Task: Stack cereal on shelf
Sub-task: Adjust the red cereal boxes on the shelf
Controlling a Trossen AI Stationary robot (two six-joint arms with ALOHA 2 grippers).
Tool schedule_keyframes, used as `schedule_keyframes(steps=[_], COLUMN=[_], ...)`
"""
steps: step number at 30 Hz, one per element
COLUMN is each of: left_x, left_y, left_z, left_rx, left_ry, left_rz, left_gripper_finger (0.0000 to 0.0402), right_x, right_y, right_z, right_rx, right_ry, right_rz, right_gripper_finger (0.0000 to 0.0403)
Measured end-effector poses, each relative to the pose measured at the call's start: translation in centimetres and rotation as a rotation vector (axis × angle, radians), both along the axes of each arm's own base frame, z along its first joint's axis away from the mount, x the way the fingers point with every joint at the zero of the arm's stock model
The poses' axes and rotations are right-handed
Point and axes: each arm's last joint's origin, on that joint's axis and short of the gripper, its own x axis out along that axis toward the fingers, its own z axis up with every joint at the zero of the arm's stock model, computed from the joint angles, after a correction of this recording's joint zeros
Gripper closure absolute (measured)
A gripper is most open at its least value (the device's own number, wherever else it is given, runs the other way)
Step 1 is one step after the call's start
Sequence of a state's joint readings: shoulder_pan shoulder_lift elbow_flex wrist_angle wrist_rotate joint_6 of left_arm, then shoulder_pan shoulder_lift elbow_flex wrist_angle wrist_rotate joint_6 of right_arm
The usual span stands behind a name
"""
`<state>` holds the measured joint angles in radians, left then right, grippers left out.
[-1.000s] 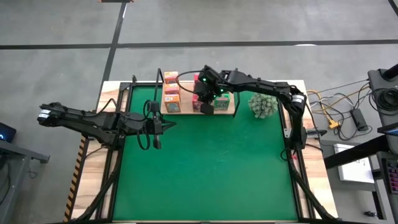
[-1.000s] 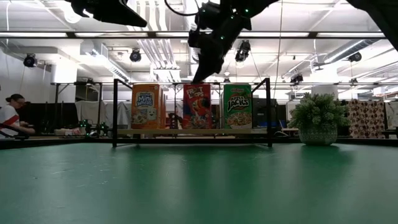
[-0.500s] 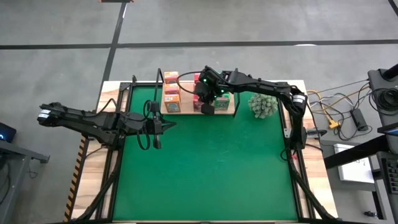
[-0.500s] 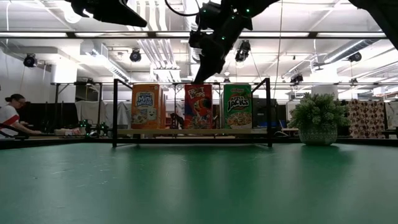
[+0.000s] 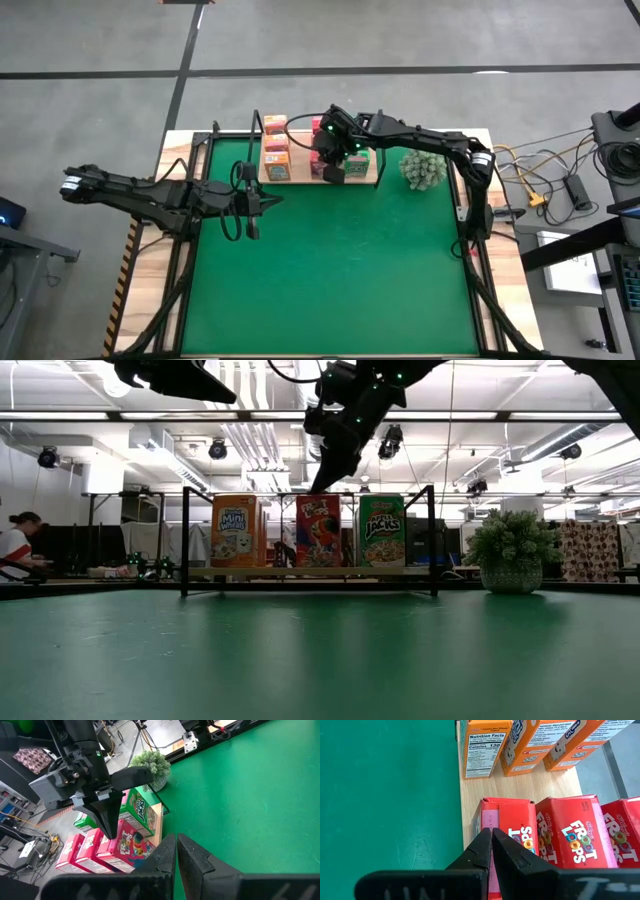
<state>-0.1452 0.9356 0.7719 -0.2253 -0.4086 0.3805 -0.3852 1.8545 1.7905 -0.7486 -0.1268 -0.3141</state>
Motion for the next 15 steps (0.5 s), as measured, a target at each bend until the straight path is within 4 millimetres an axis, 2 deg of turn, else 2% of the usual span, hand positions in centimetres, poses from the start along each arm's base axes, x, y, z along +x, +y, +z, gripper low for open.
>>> schedule_keyframes(steps=[8, 15], left_x=[0.0, 0.0], left_y=[0.0, 0.0], left_z=[0.0, 0.0], left_rx=[0.000, 0.000], left_ry=[0.000, 0.000], left_rz=[0.000, 0.000], left_gripper_finger=[0.0402, 0.0402], right_x=[-0.2, -1.2], right_y=[0.1, 1.0], right_z=[0.6, 2.6], right_rx=[-0.006, -0.001], right_ry=[-0.014, -0.057], right_rz=[0.002, -0.006], right_gripper_finger=[0.0394, 0.0394])
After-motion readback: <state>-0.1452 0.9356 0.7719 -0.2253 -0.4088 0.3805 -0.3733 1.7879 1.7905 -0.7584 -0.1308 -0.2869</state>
